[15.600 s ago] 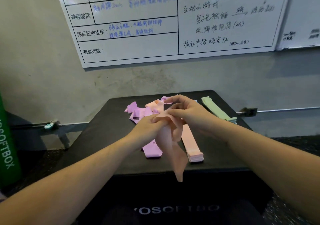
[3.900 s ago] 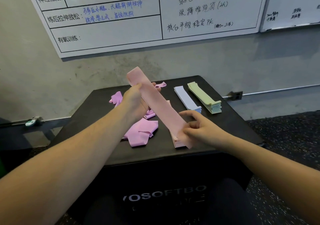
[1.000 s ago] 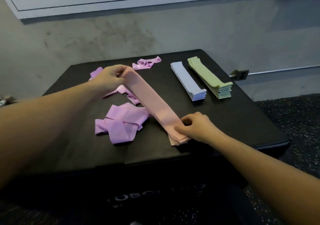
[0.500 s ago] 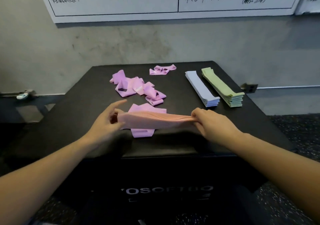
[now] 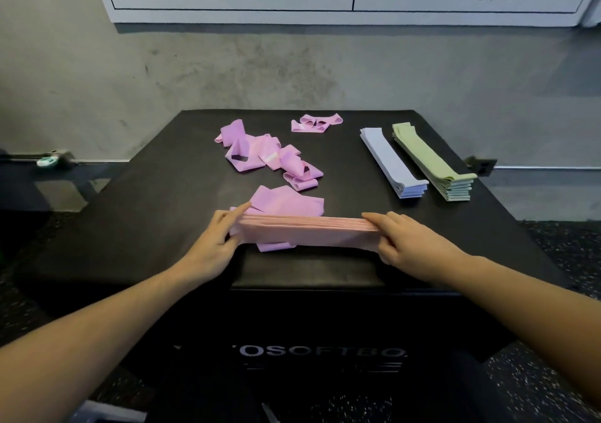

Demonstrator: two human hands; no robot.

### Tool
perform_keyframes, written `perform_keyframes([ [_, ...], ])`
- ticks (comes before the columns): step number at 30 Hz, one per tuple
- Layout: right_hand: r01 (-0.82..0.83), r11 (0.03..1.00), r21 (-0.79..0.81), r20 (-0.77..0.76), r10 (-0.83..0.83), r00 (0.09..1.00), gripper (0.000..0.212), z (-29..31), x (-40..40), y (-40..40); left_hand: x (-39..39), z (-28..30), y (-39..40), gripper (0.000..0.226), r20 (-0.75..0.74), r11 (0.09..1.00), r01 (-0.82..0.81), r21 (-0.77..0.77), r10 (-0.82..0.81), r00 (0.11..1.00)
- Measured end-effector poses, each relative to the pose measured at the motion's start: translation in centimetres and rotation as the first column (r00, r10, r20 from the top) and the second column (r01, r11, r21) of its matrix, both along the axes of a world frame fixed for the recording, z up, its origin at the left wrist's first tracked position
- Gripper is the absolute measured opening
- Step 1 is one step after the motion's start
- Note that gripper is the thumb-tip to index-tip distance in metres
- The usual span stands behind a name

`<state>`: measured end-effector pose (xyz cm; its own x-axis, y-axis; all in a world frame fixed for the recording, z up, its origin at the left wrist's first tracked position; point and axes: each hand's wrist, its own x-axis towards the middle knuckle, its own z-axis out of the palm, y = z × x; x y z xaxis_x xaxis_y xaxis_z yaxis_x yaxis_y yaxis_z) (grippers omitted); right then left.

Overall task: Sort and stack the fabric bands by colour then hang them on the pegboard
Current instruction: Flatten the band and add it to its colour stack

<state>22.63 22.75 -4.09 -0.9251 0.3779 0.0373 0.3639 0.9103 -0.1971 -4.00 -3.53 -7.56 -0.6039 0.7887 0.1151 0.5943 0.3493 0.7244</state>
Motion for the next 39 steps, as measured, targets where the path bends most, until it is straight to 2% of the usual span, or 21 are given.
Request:
perform_keyframes([
  [3,0.029,0.976,-0.215,-0.113,-0.054,0.992,0.049,0.1,0.6,0.8,-0.2,0.4,-0.1,0.063,0.072,1.0,-0.01,0.021,0.009,0.997],
  [8,0.12,0.916,-0.383,-0.157,-0.193,0.969,0.034,0.0,0.8,1.3,-0.4,0.7,0.1,0.065,0.113,0.998,-0.022,0.052,0.016,0.993],
  [13,0.033,0.895,-0.446,-0.208,-0.139,0.968,0.022,0.8,1.5,0.7,-0.4,1.2,0.4,0.057,0.191,0.986,-0.088,0.143,0.06,0.98],
  [15,-0.002,0.885,-0.466,-0.224,-0.116,0.968,0.022,1.2,1.9,0.6,-0.3,2.6,0.9,0.054,0.242,0.974,-0.126,0.188,0.078,0.967],
  [17,-0.064,0.833,-0.549,-0.225,-0.074,0.972,0.027,1.6,2.2,0.4,-0.7,4.3,1.6,0.054,0.281,0.964,-0.132,0.229,0.064,0.957],
  [19,-0.085,0.79,-0.607,-0.212,-0.057,0.976,0.022,2.3,2.6,0.4,-1.2,6.2,2.5,0.055,0.269,0.973,-0.095,0.211,0.036,0.963],
  [22,-0.054,0.786,-0.616,-0.15,-0.05,0.987,0.017,3.4,3.1,0.3,-1.8,9.0,4.4,0.056,0.241,0.989,-0.032,0.146,-0.004,0.971],
  [26,-0.023,0.737,-0.675,-0.09,-0.051,0.995,0.033,5.1,3.6,-0.2,-2.5,12.7,7.8,0.055,0.155,0.993,-0.013,0.115,-0.005,0.988],
  [31,-0.035,0.832,-0.553,0.023,0.057,0.998,0.062,5.8,4.0,0.0,-3.6,16.0,12.5,0.063,0.039,0.999,-0.003,0.039,0.001,0.999],
  [35,-0.049,0.928,-0.37,-0.12,0.005,0.993,0.057,5.2,3.7,0.9,-3.6,17.1,16.3,0.057,-0.044,1.0,0.009,-0.019,-0.01,0.999],
  [39,-0.092,0.953,-0.289,-0.195,0.036,0.98,0.048,4.3,3.2,2.1,-4.6,16.8,20.3,0.05,-0.087,1.0,0.026,-0.017,-0.028,0.996],
])
